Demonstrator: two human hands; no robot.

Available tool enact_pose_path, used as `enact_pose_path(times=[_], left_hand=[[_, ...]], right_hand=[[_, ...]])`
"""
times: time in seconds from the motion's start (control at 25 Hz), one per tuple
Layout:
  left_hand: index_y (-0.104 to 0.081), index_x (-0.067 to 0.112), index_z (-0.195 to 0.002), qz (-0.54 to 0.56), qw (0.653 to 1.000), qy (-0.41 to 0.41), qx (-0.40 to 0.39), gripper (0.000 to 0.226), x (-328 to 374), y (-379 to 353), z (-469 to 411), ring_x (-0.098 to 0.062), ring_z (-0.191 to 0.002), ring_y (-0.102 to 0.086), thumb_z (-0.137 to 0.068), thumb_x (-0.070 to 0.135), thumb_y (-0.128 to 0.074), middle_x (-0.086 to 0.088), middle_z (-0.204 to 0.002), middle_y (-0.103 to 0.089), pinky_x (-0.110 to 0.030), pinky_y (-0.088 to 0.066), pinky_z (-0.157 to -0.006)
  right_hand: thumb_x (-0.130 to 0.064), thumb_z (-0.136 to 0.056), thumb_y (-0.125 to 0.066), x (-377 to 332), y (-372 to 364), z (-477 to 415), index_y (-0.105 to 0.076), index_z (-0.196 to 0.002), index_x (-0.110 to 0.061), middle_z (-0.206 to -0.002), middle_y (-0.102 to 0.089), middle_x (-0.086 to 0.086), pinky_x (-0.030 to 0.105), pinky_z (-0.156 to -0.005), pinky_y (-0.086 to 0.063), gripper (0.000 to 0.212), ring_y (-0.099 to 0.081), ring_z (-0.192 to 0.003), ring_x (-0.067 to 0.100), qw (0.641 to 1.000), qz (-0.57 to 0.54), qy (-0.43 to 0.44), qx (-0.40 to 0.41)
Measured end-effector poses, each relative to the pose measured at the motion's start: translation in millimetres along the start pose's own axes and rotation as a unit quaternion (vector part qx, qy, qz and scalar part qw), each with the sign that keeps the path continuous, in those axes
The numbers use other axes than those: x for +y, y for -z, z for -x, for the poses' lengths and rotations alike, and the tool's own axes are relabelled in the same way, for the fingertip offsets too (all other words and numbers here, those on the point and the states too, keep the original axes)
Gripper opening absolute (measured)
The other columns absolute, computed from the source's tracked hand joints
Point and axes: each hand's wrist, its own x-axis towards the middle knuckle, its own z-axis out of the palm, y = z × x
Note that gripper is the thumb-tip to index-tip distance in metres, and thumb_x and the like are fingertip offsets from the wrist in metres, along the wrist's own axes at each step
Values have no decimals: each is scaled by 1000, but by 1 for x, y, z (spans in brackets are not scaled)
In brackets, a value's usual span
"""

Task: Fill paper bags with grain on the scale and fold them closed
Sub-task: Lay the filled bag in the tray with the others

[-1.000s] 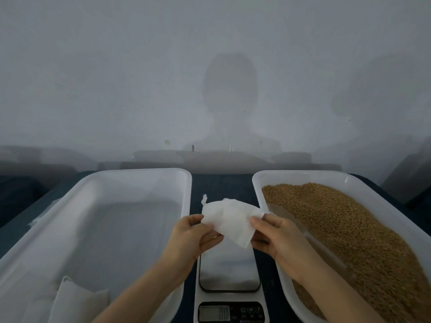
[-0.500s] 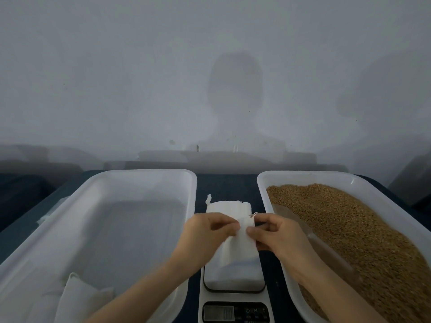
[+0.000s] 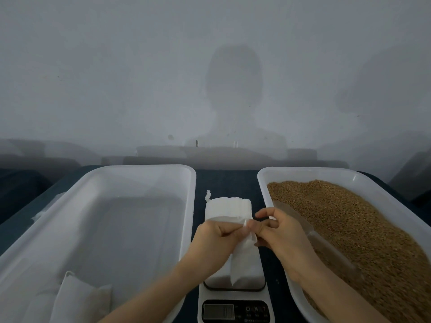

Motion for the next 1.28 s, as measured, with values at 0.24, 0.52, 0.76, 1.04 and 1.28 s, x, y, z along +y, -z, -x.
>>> enact_pose_path(times=[0.24, 0.52, 0.76, 1.04, 1.28], left_hand=[[-75, 42, -83, 0, 993, 14, 114, 19, -8, 4, 2, -5, -81, -69, -90, 29, -63, -1, -91, -74, -17, -53, -72], [-74, 17, -108, -297, 906, -259, 155, 24, -14, 1, 1, -33, -134, -39, -91, 27, -60, -10, -130, -57, -49, -46, -100], [-13, 27, -149, -488, 837, -239, 66, 98, -16, 2, 0, -21, -147, -8, -72, 69, -57, 3, -155, -28, -47, -6, -114], [-47, 23, -113, -553, 754, -314, 164, 84, -17, -2, -1, -21, -90, -61, -41, 40, -88, -2, -95, -60, -56, -48, -91], [-59, 21, -108, -526, 792, -268, 158, 69, -14, -8, 3, -18, -90, -64, -51, 50, -86, 2, -100, -64, -41, -53, -80]], right_hand=[[-6, -79, -72, 1, -3, 8, -65, -76, -13, -69, -62, -9, 9, -64, -45, 11, -60, -71, 1, 930, 252, 265, 26], [-12, -90, -60, 1, -2, 8, -73, -92, -29, -74, -68, -17, 8, -65, -46, 22, -63, -72, -4, 948, 242, 204, -34], [-16, -86, -66, -3, 5, 5, -75, -90, -29, -86, -71, -15, 6, -68, -47, 17, -64, -82, -5, 968, 205, 130, -60], [-26, -89, -62, -3, 3, 9, -73, -85, -34, -84, -71, -15, 15, -69, -51, 14, -65, -81, 2, 964, 215, 82, -134], [-30, -84, -67, -7, 1, 10, -70, -80, -37, -81, -70, -22, 3, -59, -43, 9, -63, -78, -8, 970, 209, 59, -111]])
